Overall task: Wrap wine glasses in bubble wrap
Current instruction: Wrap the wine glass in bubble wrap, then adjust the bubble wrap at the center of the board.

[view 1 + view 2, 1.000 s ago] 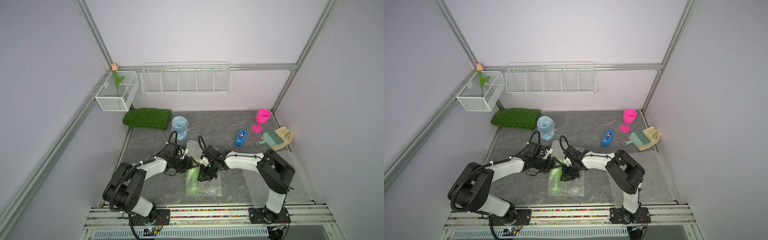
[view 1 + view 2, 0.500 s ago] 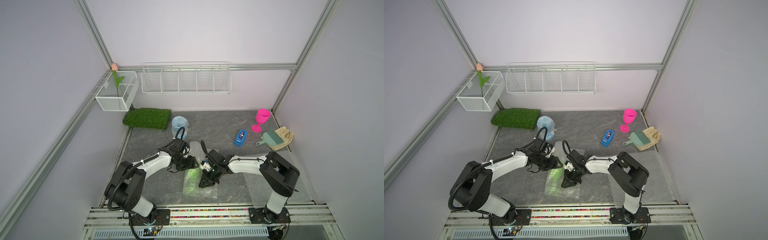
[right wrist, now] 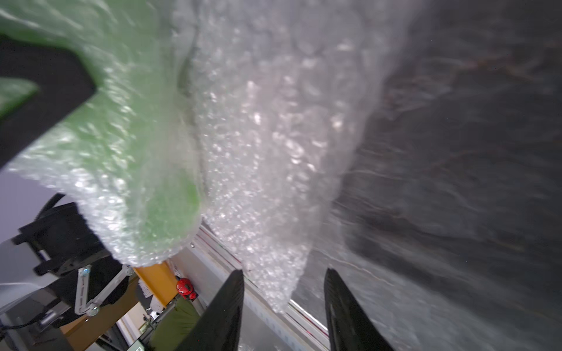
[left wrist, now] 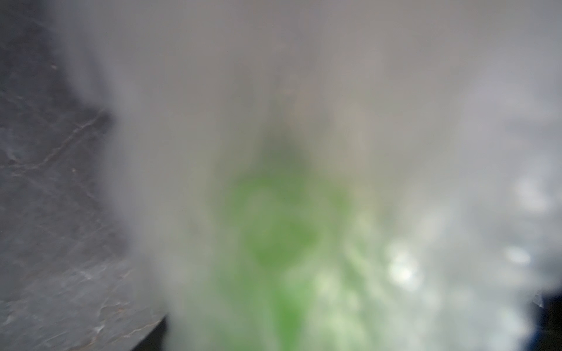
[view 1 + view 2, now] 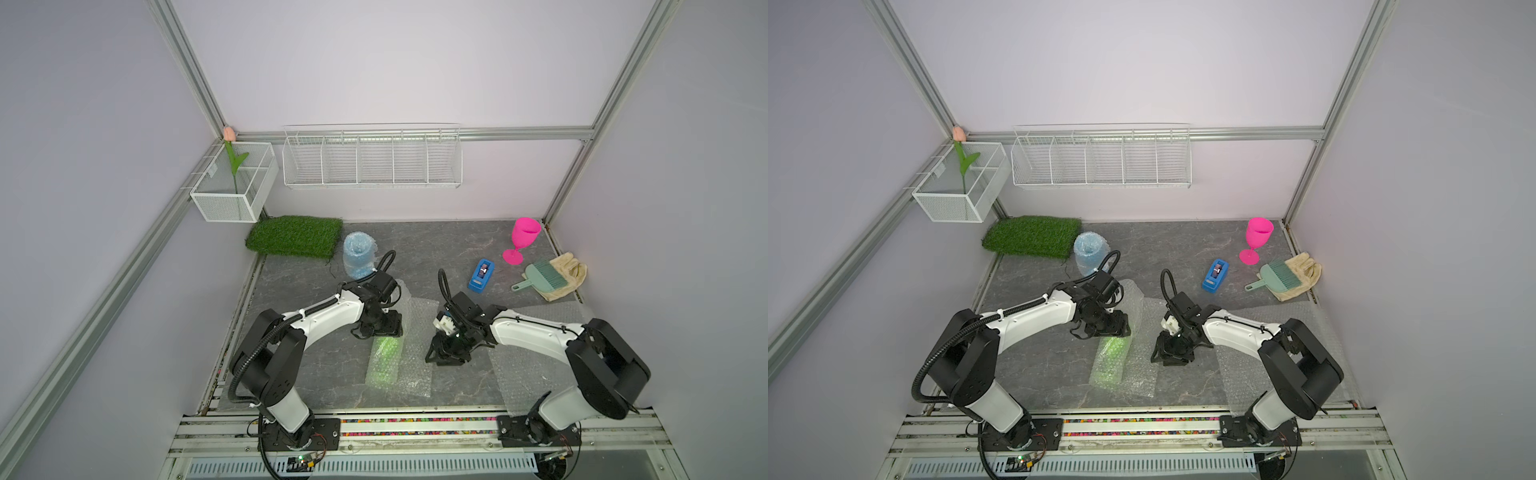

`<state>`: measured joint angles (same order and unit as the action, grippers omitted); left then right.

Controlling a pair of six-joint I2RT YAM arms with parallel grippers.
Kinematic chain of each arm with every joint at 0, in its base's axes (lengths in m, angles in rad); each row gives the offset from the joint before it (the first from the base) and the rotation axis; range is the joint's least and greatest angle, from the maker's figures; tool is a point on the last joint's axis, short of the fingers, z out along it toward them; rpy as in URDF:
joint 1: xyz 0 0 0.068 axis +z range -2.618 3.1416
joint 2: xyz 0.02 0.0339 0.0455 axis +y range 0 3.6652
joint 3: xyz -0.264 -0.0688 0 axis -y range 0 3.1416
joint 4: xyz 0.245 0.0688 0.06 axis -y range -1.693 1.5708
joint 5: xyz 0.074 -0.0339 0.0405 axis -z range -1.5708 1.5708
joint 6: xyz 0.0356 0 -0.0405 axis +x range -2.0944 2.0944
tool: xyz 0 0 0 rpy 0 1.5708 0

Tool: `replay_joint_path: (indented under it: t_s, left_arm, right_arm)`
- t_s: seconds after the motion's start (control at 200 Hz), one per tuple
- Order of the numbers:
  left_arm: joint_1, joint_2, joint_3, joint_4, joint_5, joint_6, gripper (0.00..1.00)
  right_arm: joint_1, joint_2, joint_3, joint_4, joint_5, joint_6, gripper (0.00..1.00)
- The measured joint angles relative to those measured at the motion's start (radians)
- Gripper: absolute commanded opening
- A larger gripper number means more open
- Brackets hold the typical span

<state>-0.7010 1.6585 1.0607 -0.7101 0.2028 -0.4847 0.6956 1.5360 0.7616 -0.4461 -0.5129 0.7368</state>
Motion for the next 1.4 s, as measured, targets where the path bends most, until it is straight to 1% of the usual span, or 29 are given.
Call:
replay_joint_path:
  t_s: [0.06, 0.12, 0.165, 0.255, 0.295, 0.36, 0.43, 0.47, 0.55, 0.65, 0.765, 0.89, 1.0, 1.165, 1.295, 1.4]
  left_arm:
    - [-0.004, 0.003, 0.004, -0.004, -0.007, -0.008, 0.40]
    - [-0.010, 0.006, 0.010, -0.011, -0.017, -0.022, 0.39]
    - [-0.016, 0.013, 0.021, -0.021, -0.028, -0.035, 0.38]
    - [-0.032, 0.032, 0.050, -0.046, -0.052, -0.061, 0.38]
    - [-0.041, 0.041, 0.062, -0.057, -0.066, -0.077, 0.37]
    - [-0.053, 0.050, 0.076, -0.071, -0.084, -0.102, 0.37]
    - [-0.063, 0.051, 0.080, -0.076, -0.097, -0.134, 0.37]
    - [-0.067, 0.052, 0.080, -0.076, -0.102, -0.151, 0.37]
    - [-0.072, 0.052, 0.080, -0.074, -0.108, -0.186, 0.37]
    - [-0.074, 0.052, 0.080, -0.072, -0.109, -0.224, 0.36]
    - [-0.076, 0.052, 0.080, -0.070, -0.109, -0.257, 0.35]
    - [-0.080, 0.052, 0.080, -0.069, -0.116, -0.282, 0.35]
    - [-0.081, 0.052, 0.080, -0.066, -0.116, -0.305, 0.34]
    - [-0.086, 0.052, 0.080, -0.060, -0.121, -0.341, 0.35]
    - [-0.092, 0.052, 0.080, -0.056, -0.128, -0.372, 0.36]
    - [-0.092, 0.051, 0.079, -0.050, -0.127, -0.397, 0.36]
  right_arm:
    - [-0.008, -0.009, -0.031, 0.003, 0.006, -0.003, 0.57]
    - [-0.014, -0.019, -0.057, 0.029, -0.020, 0.006, 0.58]
    - [-0.015, -0.024, -0.079, 0.078, -0.046, 0.025, 0.58]
    - [-0.013, -0.020, -0.134, 0.224, -0.118, 0.080, 0.54]
    - [-0.012, -0.012, -0.154, 0.285, -0.151, 0.107, 0.52]
    - [-0.010, 0.008, -0.181, 0.384, -0.192, 0.150, 0.44]
    - [-0.005, 0.023, -0.207, 0.466, -0.212, 0.187, 0.37]
    - [-0.002, 0.027, -0.220, 0.500, -0.220, 0.204, 0.33]
    - [0.000, 0.028, -0.238, 0.541, -0.227, 0.235, 0.28]
    - [0.001, 0.028, -0.245, 0.579, -0.230, 0.256, 0.17]
    - [0.001, 0.019, -0.243, 0.571, -0.208, 0.252, 0.15]
    - [0.001, -0.016, -0.201, 0.457, -0.150, 0.206, 0.07]
    - [0.001, -0.050, -0.164, 0.396, -0.116, 0.175, 0.07]
    - [0.017, -0.105, -0.139, 0.344, -0.088, 0.170, 0.07]
    - [0.055, -0.118, -0.088, 0.327, -0.074, 0.180, 0.07]
    - [0.098, -0.119, -0.057, 0.362, -0.066, 0.211, 0.07]
